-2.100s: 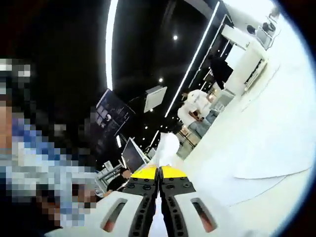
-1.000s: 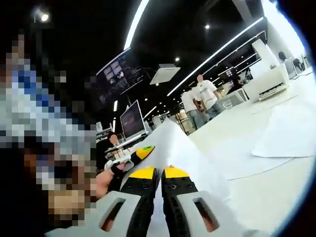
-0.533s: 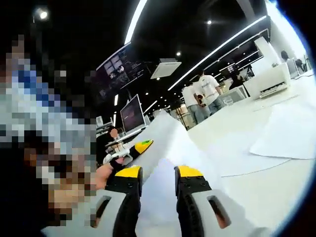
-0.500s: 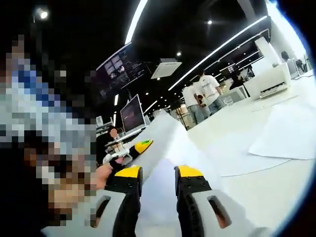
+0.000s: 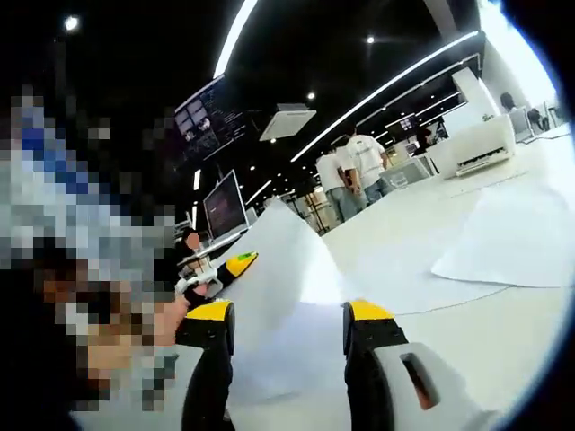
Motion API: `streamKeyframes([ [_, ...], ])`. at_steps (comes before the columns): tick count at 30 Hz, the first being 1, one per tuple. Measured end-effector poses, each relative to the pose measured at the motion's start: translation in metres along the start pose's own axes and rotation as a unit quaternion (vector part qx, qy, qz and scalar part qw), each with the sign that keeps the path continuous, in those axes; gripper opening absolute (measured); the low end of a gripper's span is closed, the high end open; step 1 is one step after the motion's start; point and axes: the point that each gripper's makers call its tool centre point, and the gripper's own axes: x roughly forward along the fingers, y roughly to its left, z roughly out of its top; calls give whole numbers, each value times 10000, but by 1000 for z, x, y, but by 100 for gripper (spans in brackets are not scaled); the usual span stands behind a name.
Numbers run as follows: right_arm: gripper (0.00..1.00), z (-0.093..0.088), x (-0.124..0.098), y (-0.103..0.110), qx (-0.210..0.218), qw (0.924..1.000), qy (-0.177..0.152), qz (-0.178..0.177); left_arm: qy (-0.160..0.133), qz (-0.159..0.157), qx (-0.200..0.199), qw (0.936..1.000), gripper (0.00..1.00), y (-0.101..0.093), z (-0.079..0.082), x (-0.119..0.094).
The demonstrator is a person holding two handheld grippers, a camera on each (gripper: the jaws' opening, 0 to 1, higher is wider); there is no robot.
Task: Organize the stack of printing papers by aligning and flattening the scattered papers on the table
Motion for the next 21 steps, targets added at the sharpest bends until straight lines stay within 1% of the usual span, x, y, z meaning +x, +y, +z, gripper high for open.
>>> streamKeyframes([
  [3,52,0,1,-2,102,9999,18,-41,-7,-1,-17,10000,6,0,1,0],
  [6,54,-3,0,-3,174,9998,78,-61,-17,-4,-35,10000,6,0,1,0],
  [12,54,-5,-4,-8,210,9997,111,-116,-26,-2,-57,10000,6,1,1,0],
  [19,55,4,-7,-25,391,9987,5,-318,-8,4,-66,10000,6,1,0,0],
  [21,55,6,-9,-29,376,9986,-8,-367,-3,4,-73,10000,6,1,0,0],
])
